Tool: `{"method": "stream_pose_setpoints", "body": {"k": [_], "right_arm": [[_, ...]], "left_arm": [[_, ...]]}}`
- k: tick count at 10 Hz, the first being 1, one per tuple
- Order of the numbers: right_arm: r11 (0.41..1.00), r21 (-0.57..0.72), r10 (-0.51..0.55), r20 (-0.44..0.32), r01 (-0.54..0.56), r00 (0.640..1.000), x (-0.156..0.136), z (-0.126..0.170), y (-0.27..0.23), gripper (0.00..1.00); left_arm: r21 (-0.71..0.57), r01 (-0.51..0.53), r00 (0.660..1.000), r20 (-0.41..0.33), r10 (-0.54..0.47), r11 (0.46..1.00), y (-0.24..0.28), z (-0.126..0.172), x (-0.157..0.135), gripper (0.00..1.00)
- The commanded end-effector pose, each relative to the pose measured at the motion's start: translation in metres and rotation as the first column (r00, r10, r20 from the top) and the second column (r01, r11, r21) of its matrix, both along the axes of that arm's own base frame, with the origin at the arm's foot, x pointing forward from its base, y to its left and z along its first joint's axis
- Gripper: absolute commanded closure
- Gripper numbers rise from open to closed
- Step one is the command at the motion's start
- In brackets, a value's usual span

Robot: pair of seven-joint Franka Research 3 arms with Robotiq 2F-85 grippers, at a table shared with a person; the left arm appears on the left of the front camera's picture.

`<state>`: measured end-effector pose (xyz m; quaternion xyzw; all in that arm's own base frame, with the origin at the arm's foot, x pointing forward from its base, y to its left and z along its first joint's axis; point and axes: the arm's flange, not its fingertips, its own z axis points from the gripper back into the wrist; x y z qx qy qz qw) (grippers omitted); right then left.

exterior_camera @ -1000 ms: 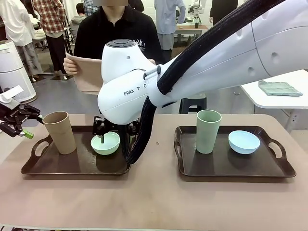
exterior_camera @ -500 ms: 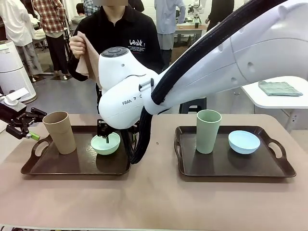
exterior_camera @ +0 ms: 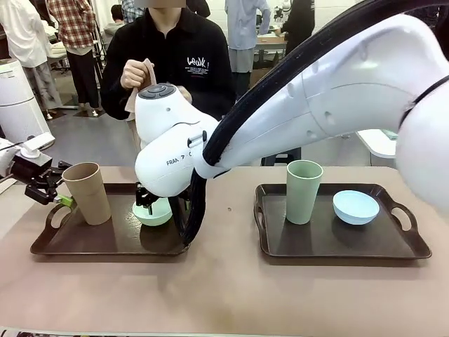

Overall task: Set up a tray with a mat and arrange the tableware.
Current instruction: Pick up the Picnic Bowl and Reusable plastic cup from the Handle tray in front of the human's position and hold them in the air.

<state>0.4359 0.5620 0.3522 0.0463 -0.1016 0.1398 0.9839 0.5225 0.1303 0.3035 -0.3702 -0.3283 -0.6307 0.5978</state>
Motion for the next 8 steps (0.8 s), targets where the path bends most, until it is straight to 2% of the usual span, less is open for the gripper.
{"method": "stream_pose_setpoints", "body": {"k": [1,5,8], "right_arm": [[1.0,0.004,0.016,0.036,-0.017,0.999,0.008,-0.001,0.009,0.0],[0.999,0.024,-0.03,0.121,0.027,0.992,0.022,-0.006,0.01,0.0],[0.994,0.038,-0.105,0.104,0.102,0.989,0.041,-0.018,0.005,0.0]], "left_arm": [[-0.022,0.0,1.0,-0.015,0.0,1.0,-0.005,0.005,0.01,0.0],[-0.036,0.048,0.999,-0.014,-0.049,0.998,-0.018,-0.002,0.011,0.0],[-0.045,0.076,0.997,-0.031,-0.077,0.996,-0.024,-0.007,0.01,0.0]]}}
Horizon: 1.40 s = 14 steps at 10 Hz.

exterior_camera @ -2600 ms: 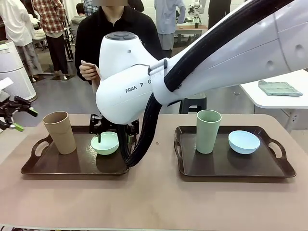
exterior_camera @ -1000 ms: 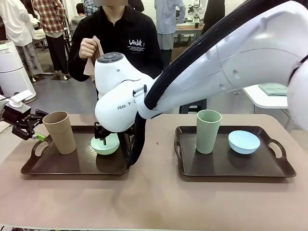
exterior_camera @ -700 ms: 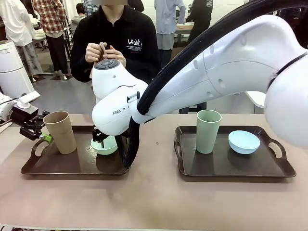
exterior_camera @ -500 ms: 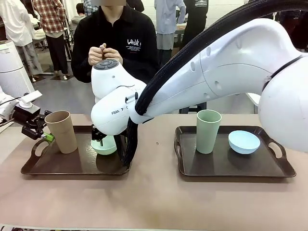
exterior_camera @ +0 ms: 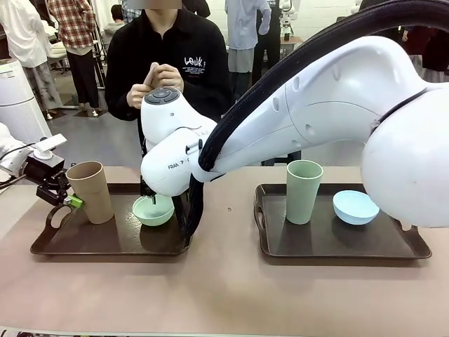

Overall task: Set up a tray with a mat and arrange the tableware.
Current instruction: Pick up the Picnic Bowl and Reusable plastic cup from the Handle tray in front of the human's position and hold them in the air.

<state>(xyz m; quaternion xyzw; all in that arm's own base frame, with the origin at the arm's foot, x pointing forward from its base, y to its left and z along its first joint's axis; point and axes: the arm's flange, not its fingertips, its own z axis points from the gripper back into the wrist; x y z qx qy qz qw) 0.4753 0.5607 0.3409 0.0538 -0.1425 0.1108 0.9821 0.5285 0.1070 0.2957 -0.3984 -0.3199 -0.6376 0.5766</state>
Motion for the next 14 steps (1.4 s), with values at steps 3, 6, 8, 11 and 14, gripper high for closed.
{"method": "stream_pose_setpoints", "body": {"k": [3,6,8,11,14], "right_arm": [[0.997,0.022,-0.072,-0.013,0.072,0.997,0.0104,-0.0163,0.0018,0.0],[0.999,0.026,-0.04,-0.017,0.04,0.999,0.0109,-0.0195,-0.0012,0.76],[0.999,0.026,-0.046,-0.011,0.046,0.999,0.0114,-0.0188,-0.001,1.0],[0.998,0.025,-0.05,-0.008,0.05,0.999,0.0102,-0.0173,-0.0016,1.0],[0.998,0.025,-0.053,-0.008,0.053,0.999,0.0103,-0.016,-0.0029,1.0]], "left_arm": [[-0.034,0.038,0.999,-0.012,-0.039,0.999,-0.0002,-0.0011,0.0048,0.0],[-0.048,0.049,0.999,0.021,-0.048,0.998,0.0031,-0.0004,0.0052,0.59],[-0.039,0.05,0.998,0.026,-0.049,0.998,0.0044,-0.0006,0.0048,0.62],[-0.014,0.029,0.999,0.019,-0.029,0.999,0.0076,-0.0052,0.0063,1.0],[-0.006,0.025,0.999,0.022,-0.025,1.0,0.0048,-0.0062,0.0053,1.0]]}}
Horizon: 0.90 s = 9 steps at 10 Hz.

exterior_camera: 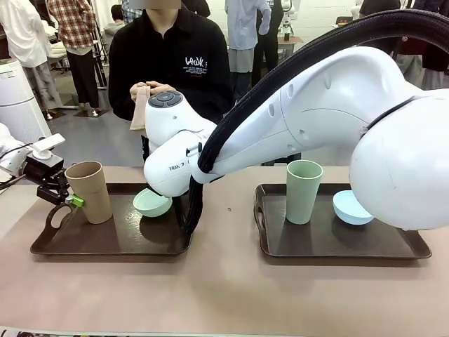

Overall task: Set up a tray with a mat and arrange the tableware.
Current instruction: Pick up the Picnic Bowl and Reusable plastic cup from the Handle tray in front of the human's position and hold them in the air.

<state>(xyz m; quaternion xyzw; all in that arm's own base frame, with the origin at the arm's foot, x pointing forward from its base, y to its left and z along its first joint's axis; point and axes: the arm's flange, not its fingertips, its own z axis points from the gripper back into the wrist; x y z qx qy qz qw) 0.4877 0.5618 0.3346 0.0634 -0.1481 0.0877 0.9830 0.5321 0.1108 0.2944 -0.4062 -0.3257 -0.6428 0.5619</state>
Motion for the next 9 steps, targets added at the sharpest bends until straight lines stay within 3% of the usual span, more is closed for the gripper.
{"method": "stream_pose_setpoints", "body": {"k": [1,2,4,7,9], "right_arm": [[0.999,-0.009,-0.035,-0.006,0.035,0.999,-0.002,-0.008,-0.006,1.0],[0.999,-0.01,-0.039,-0.013,0.039,0.999,-0.003,-0.006,-0.006,1.0],[1.0,0.018,-0.025,-0.01,0.025,1.0,-0.016,0.014,-0.008,0.99],[0.993,0.118,0.015,0.025,-0.018,1.0,-0.062,0.089,-0.024,0.99],[0.995,0.087,0.034,0.058,-0.039,0.998,-0.095,0.128,-0.036,0.99]], "left_arm": [[0.019,-0.001,1.0,0.009,0.0,1.0,0.001,-0.005,0.002,0.72],[0.022,-0.001,1.0,0.008,0.001,1.0,0.0,-0.005,0.001,1.0],[0.028,0.011,1.0,0.011,-0.012,1.0,0.002,0.007,-0.006,1.0],[-0.009,-0.022,0.998,0.061,0.022,1.0,0.006,0.049,-0.03,1.0],[0.0,-0.034,0.992,0.118,0.034,0.999,-0.002,0.089,-0.05,1.0]]}}
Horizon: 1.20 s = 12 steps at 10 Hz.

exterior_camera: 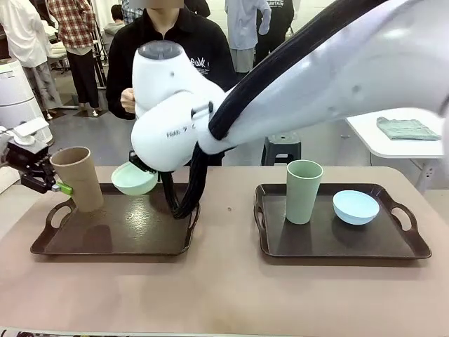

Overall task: Set up a tray with a mat and arrange the tableware.
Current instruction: Pick up the Picnic Bowl and Reusable plastic cup from the Handle tray in front of the human's position and hold them in the air.

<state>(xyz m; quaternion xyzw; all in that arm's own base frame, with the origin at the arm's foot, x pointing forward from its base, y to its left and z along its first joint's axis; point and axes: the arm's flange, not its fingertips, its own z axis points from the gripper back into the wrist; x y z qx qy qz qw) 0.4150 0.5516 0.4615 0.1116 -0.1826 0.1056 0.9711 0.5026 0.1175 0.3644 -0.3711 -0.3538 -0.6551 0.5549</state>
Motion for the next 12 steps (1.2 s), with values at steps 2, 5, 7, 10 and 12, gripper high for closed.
{"method": "stream_pose_setpoints", "body": {"k": [2,5,7,10,12], "right_arm": [[0.998,-0.055,-0.025,0.036,0.027,0.999,-0.051,0.031,-0.039,0.99],[0.998,-0.067,-0.014,0.075,0.019,0.997,-0.087,0.071,-0.051,0.99],[1.0,-0.025,0.0,0.132,0.003,0.991,-0.113,0.1,-0.056,0.99],[0.999,-0.041,0.027,0.082,-0.024,0.996,-0.102,0.098,-0.046,0.99],[0.999,-0.041,0.027,0.082,-0.024,0.996,-0.102,0.098,-0.046,0.99]], "left_arm": [[0.007,-0.01,0.992,0.125,0.009,1.0,-0.024,0.065,-0.046,1.0],[0.062,-0.01,0.972,0.236,-0.005,0.998,-0.056,0.121,-0.082,1.0],[0.075,-0.066,0.961,0.275,0.043,0.995,-0.064,0.146,-0.098,1.0],[0.062,0.0,0.963,0.269,-0.017,0.998,-0.057,0.145,-0.089,1.0],[0.062,0.0,0.963,0.269,-0.017,0.998,-0.057,0.145,-0.089,1.0]]}}
